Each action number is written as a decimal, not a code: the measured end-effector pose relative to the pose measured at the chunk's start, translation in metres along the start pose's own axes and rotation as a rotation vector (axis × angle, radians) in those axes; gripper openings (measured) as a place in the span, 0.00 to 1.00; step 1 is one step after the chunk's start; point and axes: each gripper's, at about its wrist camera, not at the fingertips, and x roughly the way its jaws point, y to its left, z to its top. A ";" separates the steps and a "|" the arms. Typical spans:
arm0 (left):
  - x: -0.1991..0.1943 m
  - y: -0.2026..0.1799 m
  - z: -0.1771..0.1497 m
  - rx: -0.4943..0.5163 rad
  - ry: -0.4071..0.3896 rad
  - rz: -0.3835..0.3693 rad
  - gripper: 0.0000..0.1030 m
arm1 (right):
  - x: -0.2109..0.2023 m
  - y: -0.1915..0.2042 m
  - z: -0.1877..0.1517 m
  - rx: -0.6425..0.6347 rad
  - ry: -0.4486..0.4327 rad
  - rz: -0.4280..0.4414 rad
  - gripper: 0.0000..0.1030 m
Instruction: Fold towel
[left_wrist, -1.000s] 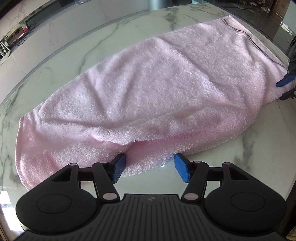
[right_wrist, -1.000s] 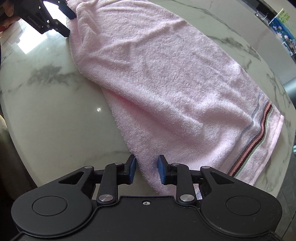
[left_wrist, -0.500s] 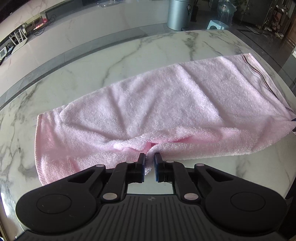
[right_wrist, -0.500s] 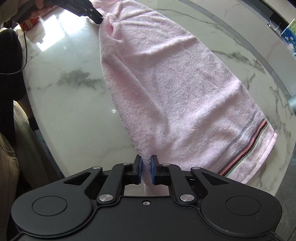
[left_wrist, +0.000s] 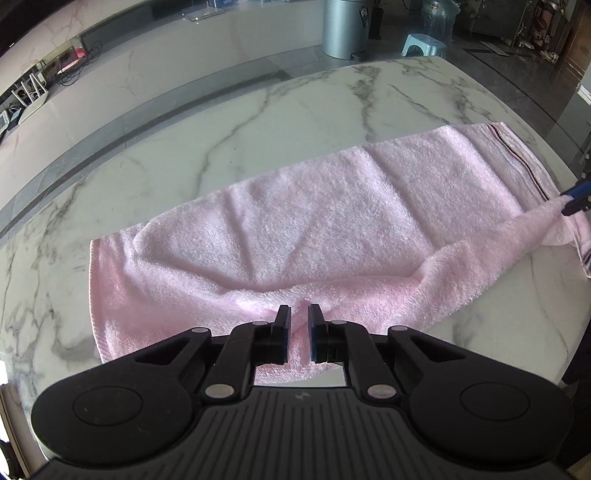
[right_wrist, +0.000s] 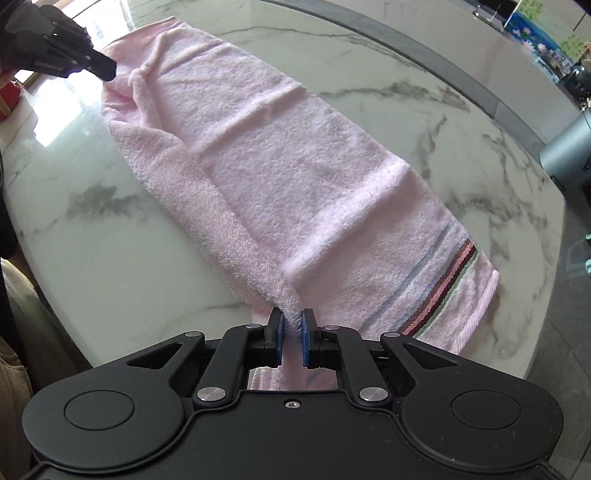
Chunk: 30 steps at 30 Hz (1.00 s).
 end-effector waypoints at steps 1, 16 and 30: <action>0.001 -0.005 -0.002 0.023 0.006 -0.007 0.11 | 0.004 -0.003 0.002 0.010 0.004 -0.013 0.08; 0.052 -0.040 -0.011 0.341 0.083 0.065 0.37 | 0.042 -0.043 0.018 0.087 0.057 -0.055 0.08; 0.027 0.013 0.043 0.134 -0.014 0.018 0.08 | 0.018 -0.065 0.033 0.112 -0.022 -0.033 0.08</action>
